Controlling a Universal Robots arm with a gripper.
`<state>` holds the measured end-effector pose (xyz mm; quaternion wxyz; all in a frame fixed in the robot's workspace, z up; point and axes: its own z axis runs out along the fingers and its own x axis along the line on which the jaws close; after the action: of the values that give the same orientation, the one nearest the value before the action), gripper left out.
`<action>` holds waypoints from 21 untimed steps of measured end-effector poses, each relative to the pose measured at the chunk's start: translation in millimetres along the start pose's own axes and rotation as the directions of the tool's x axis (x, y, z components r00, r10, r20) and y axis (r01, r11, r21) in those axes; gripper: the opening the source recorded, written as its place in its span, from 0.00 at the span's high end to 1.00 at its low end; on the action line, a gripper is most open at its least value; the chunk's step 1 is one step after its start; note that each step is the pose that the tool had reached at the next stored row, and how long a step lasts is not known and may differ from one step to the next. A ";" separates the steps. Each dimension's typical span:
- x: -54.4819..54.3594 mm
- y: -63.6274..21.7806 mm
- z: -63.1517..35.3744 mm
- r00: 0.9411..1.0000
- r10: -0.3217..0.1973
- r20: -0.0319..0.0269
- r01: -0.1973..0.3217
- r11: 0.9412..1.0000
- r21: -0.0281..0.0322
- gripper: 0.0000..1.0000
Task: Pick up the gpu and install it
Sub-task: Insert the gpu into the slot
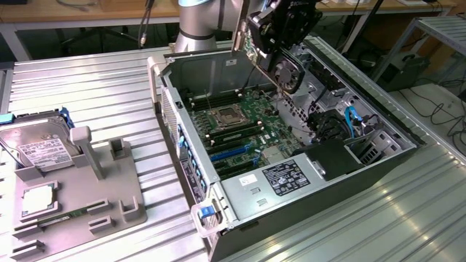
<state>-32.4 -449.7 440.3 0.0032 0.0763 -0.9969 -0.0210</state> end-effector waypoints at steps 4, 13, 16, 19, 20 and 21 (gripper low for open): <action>0.0 0.0 0.0 0.993 -0.116 -0.005 0.116 0.993 0.000 0.72; 0.1 -0.4 0.1 0.900 -0.435 -0.019 0.435 0.900 -0.003 0.72; 0.1 -0.4 0.1 0.893 -0.450 -0.019 0.450 0.893 -0.003 0.72; 0.1 -0.4 0.1 0.884 -0.468 -0.020 0.468 0.884 -0.004 0.72; 0.1 -0.4 0.1 0.880 -0.475 -0.020 0.475 0.880 -0.004 0.72; 0.1 -0.4 0.1 0.877 -0.479 -0.021 0.479 0.878 -0.004 0.72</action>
<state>-32.4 -450.1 440.2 0.0083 0.3208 -0.9469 -0.0196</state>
